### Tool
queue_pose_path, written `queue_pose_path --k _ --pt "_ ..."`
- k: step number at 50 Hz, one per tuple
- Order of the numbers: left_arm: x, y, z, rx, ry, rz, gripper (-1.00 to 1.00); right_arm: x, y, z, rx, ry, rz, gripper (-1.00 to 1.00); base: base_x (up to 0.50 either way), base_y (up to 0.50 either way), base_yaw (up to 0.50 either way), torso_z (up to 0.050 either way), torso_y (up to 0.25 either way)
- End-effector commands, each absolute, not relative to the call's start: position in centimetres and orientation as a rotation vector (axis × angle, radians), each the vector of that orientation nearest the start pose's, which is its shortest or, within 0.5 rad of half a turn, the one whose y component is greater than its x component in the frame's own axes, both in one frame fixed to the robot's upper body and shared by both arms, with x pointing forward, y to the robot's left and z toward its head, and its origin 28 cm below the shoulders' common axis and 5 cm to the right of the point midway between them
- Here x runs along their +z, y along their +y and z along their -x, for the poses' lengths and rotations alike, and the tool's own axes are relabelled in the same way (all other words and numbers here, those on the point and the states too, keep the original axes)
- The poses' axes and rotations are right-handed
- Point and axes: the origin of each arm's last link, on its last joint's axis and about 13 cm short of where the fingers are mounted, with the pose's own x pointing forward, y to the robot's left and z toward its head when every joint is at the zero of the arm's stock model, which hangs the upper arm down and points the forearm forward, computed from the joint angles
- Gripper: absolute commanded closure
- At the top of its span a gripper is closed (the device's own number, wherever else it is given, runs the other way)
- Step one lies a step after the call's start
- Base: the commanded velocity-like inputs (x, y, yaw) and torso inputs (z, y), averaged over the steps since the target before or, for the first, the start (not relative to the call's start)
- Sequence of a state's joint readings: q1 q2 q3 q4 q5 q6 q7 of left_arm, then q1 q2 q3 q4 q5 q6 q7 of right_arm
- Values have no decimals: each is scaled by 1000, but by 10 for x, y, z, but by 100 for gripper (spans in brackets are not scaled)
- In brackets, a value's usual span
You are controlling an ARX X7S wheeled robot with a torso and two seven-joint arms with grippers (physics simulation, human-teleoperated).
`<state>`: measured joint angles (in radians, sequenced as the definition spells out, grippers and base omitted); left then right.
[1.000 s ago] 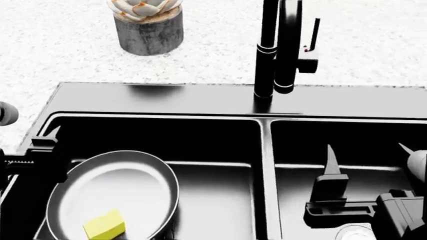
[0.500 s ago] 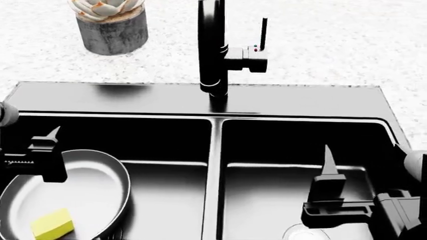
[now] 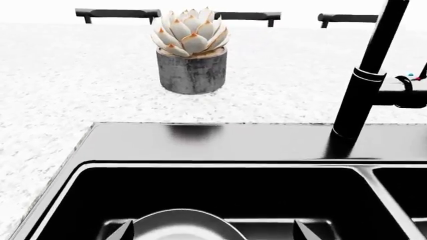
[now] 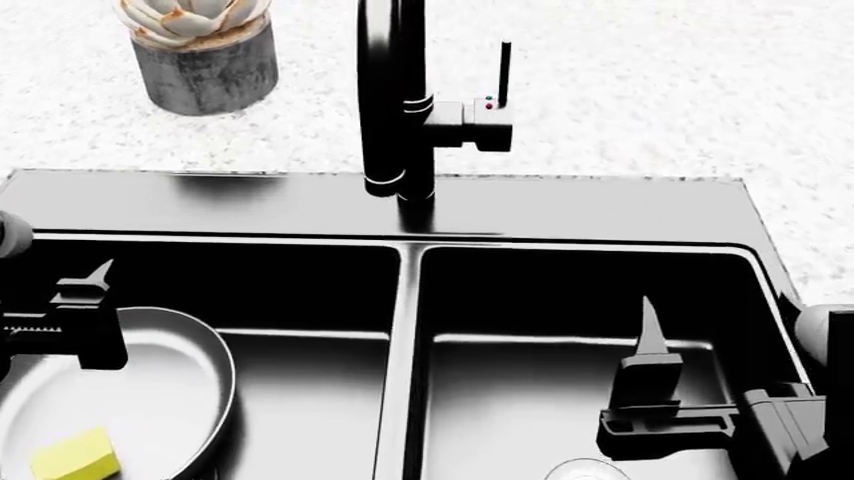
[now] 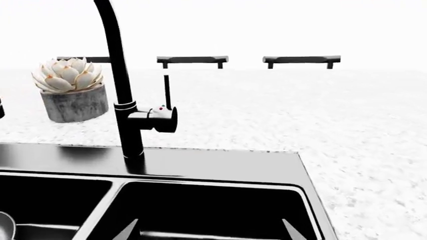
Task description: Pick the pan and sponge and place them into the sink. Then turn on the water.
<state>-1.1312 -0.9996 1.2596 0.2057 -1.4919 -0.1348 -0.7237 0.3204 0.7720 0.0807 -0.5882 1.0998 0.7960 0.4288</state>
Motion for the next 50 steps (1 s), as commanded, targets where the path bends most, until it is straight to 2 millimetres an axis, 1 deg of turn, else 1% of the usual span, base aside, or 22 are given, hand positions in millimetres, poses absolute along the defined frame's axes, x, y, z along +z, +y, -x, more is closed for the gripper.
queue_pose_path --k 1,17,22,26,27,29,30,32,33,38,39,40,45,50 --pt "189 268 -272 -23 223 20 -100 189 -183 -214 100 63 -3 -100 180 0 0 0 0" --pt "188 264 -273 -26 224 22 -100 189 -183 -216 96 64 -7 -100 199 0 0 0 0" --pt "190 264 -273 -17 216 18 -100 192 -181 -222 94 50 -13 -100 95 0 0 0 0" --pt "186 266 -274 -16 220 22 -100 202 -172 -250 117 14 -6 -100 0 0 0 0 0" --pt "186 265 -274 -16 220 21 -100 203 -171 -254 118 9 -12 -100 0 0 0 0 0" --pt "186 265 -274 -20 216 25 -100 207 -166 -273 148 -4 -26 -100 0 0 0 0 0" --pt "186 265 -274 -21 215 23 -100 208 -165 -276 149 -6 -22 -100 0 0 0 0 0" --pt "185 263 -274 -20 216 29 -100 211 -161 -296 169 -10 -29 -100 0 0 0 0 0" --pt "184 263 -274 -21 216 30 -100 212 -161 -299 170 -11 -31 -100 0 0 0 0 0" --pt "183 267 -274 -19 219 32 -100 216 -149 -341 212 -11 -12 -100 0 0 0 0 0" --pt "183 267 -274 -20 219 32 -100 217 -149 -344 213 -13 -19 -100 0 0 0 0 0" --pt "184 268 -274 -20 219 31 -100 220 -148 -356 216 -20 -32 -100 0 0 0 0 0" --pt "183 275 -273 -8 226 28 -100 222 -143 -380 243 -16 -32 -100 0 0 0 0 0" --pt "184 272 -272 -5 222 28 -100 224 -138 -398 279 -12 -29 -100 0 0 0 0 0"
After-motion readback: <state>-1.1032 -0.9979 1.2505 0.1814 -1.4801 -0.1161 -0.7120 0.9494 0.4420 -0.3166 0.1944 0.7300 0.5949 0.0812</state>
